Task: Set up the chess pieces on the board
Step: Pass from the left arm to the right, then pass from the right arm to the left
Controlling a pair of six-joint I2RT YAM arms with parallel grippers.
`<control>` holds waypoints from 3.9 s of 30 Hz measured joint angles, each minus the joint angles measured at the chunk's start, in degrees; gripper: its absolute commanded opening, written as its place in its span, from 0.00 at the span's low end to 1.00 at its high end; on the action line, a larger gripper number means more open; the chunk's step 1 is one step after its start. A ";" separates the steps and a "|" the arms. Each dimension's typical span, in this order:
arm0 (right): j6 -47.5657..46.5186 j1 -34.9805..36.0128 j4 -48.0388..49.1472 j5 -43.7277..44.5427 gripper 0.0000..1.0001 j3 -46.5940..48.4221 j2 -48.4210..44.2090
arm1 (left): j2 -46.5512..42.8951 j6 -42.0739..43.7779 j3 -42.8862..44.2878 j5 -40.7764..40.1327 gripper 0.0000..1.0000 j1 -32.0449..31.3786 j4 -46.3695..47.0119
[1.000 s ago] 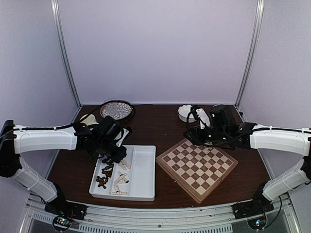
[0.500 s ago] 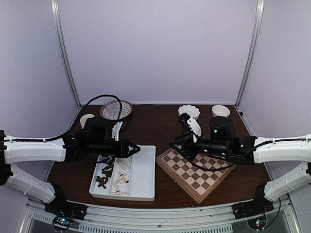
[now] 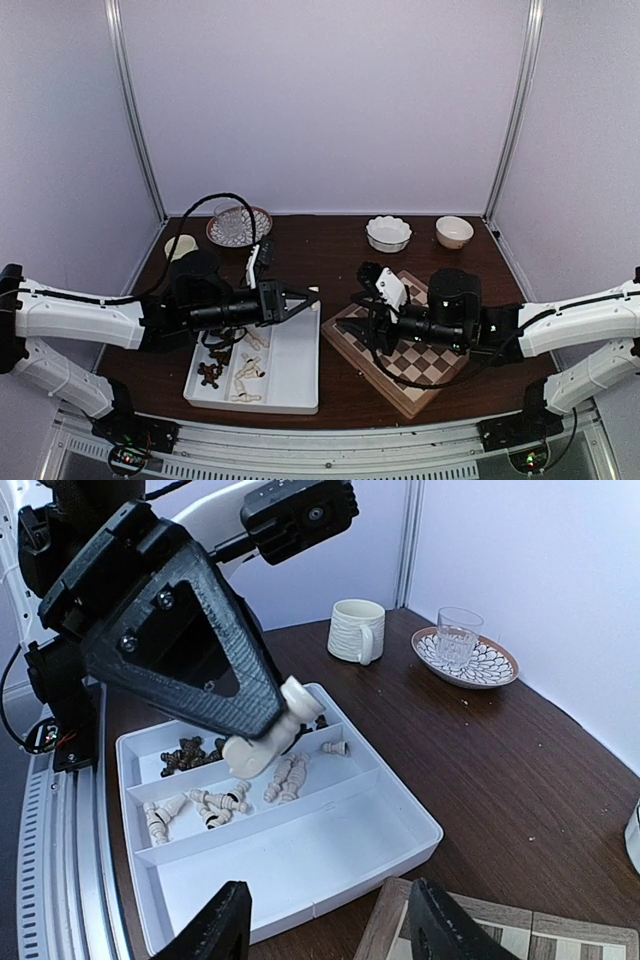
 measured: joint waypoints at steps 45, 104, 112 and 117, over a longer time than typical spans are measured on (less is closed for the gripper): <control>2.82 2.93 5.66 7.61 0.02 1.57 5.53 | 11.39 -4.20 2.62 -2.47 0.26 -3.56 11.65; -13.07 2.97 -14.19 4.09 0.01 7.52 7.37 | 14.58 16.59 16.28 33.97 0.49 8.48 -23.45; -13.09 2.97 -14.67 2.67 0.00 8.79 8.41 | 15.65 16.61 16.31 33.99 0.44 8.48 -23.91; -13.11 2.97 -14.82 2.19 0.01 8.90 8.41 | 16.85 16.61 16.31 33.97 0.37 8.48 -24.94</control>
